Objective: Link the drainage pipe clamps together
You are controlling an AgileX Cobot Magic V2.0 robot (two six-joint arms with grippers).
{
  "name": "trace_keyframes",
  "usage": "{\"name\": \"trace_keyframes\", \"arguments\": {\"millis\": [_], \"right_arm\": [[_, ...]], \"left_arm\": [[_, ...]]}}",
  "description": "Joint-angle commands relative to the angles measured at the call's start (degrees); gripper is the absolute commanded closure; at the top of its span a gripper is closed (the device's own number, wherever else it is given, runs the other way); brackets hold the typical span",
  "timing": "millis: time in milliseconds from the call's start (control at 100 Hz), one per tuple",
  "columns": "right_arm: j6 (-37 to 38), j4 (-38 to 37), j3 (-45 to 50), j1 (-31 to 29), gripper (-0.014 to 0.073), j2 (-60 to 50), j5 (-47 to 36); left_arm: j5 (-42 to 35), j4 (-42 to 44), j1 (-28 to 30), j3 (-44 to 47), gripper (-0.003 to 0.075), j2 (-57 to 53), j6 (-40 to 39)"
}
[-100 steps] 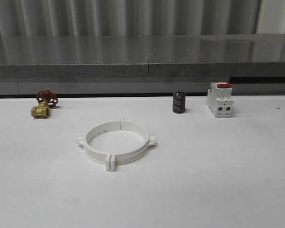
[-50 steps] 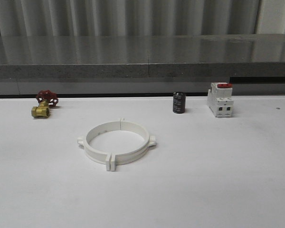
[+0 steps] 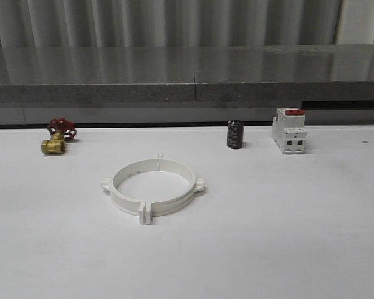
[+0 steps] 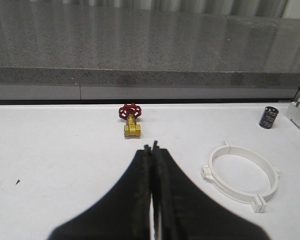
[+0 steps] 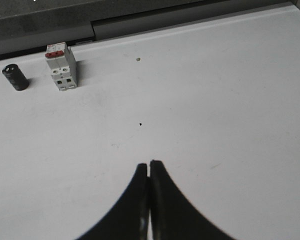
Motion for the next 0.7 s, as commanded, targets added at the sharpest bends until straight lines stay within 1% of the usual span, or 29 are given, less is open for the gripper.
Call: {"name": "trace_keyframes", "arguments": {"millis": [0,60,170,240,330,510,620,690], "right_arm": [[-6.3,1.9,-0.5,-4.0,0.0662,-1.2,-9.1],[-14.5,6.4,1.0,-7.4,0.0662,-2.9,-15.0],[-29.5,18.0,5.3,-12.7,0.0662,-5.9,-24.4],[-34.3,23.0,8.7,-15.6,0.0662,-7.9,-28.7],[-34.6,25.0,13.3,-17.9,0.0662,-10.8,-32.3],[-34.6,28.9,21.4,-20.1,0.0662,-19.7,-35.6],[-34.6,29.9,24.9,-21.8,0.0662,-19.1,-39.2],[-34.6,30.0,27.1,-21.9,0.0662,-19.2,-42.2]], "left_arm": [[-4.1,-0.1,0.3,-1.6,0.074,0.5,0.0],[-4.1,-0.1,0.3,-1.6,0.074,0.5,0.0],[-4.1,-0.1,0.3,-1.6,0.074,0.5,0.0],[-4.1,-0.1,0.3,-1.6,0.074,0.5,0.0],[-4.1,-0.1,0.3,-1.6,0.074,0.5,0.0],[-4.1,-0.1,0.3,-1.6,0.074,0.5,0.0],[-4.1,-0.1,0.3,-1.6,0.074,0.5,0.0],[-4.1,-0.1,0.3,-1.6,0.074,0.5,0.0]]}}
